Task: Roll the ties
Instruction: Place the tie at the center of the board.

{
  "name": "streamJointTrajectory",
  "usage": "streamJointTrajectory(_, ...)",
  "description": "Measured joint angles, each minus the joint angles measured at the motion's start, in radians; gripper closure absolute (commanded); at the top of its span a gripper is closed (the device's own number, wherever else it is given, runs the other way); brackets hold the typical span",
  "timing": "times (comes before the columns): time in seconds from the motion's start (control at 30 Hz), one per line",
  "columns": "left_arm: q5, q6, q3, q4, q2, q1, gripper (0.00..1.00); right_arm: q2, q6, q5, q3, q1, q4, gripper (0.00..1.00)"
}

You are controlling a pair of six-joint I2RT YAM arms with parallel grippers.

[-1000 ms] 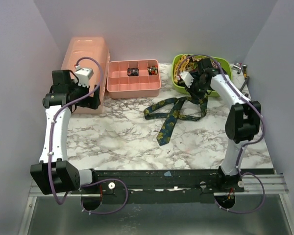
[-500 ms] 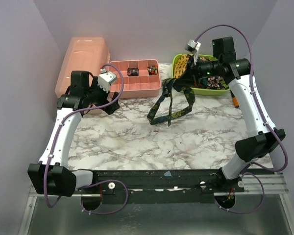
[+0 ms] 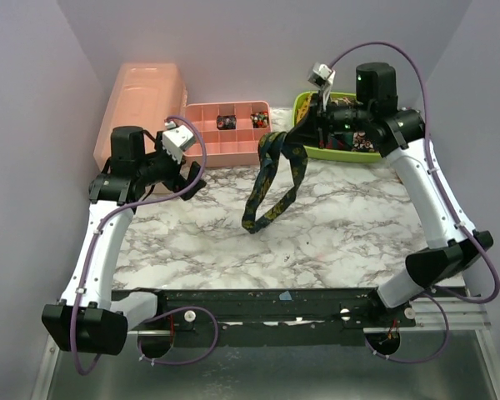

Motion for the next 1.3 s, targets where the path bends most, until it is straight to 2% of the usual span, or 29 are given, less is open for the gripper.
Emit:
streamJointTrajectory(0.2,0.034,0.063,-0.015,-0.014,-0.012,-0.030,0.01,-0.162,-0.124,0.298,-0.339,-0.009,0.043,1.00)
streamJointTrajectory(0.33,0.030,0.129,-0.045,-0.038,0.002,-0.070,0.01,-0.208,-0.267,0.474,-0.570,-0.098,-0.025,0.99)
streamJointTrajectory(0.47,0.016,0.185,-0.110,-0.040,0.011,-0.135,0.01,-0.194,-0.396,0.568,-0.741,-0.201,-0.130,0.99)
streamJointTrajectory(0.57,0.006,0.230,-0.168,-0.036,0.035,-0.222,0.02,-0.195,-0.477,0.581,-0.828,-0.213,-0.195,0.98)
streamJointTrajectory(0.67,-0.017,0.280,-0.205,-0.012,0.087,-0.329,0.02,-0.190,-0.538,0.581,-0.869,-0.212,-0.239,0.73)
streamJointTrajectory(0.8,-0.027,0.321,-0.209,0.025,0.175,-0.417,0.02,-0.133,-0.580,0.581,-0.872,-0.216,-0.265,0.42)
streamJointTrajectory(0.87,-0.028,0.344,-0.206,0.038,0.220,-0.444,0.02,-0.093,-0.602,0.584,-0.872,-0.232,-0.280,0.33)
streamJointTrajectory(1.03,-0.032,0.432,-0.212,0.047,0.267,-0.507,0.02,-0.072,-0.663,0.572,-0.823,-0.294,-0.382,0.22)
streamJointTrajectory(1.1,-0.032,0.473,-0.225,0.056,0.265,-0.532,0.05,-0.081,-0.682,0.547,-0.780,-0.306,-0.423,0.21)
streamJointTrajectory(1.2,-0.034,0.523,-0.262,0.072,0.265,-0.552,0.13,-0.113,-0.686,0.491,-0.752,-0.301,-0.453,0.27)
streamJointTrajectory(1.3,-0.050,0.567,-0.296,0.074,0.268,-0.563,0.14,-0.117,-0.643,0.477,-0.755,-0.281,-0.459,0.33)
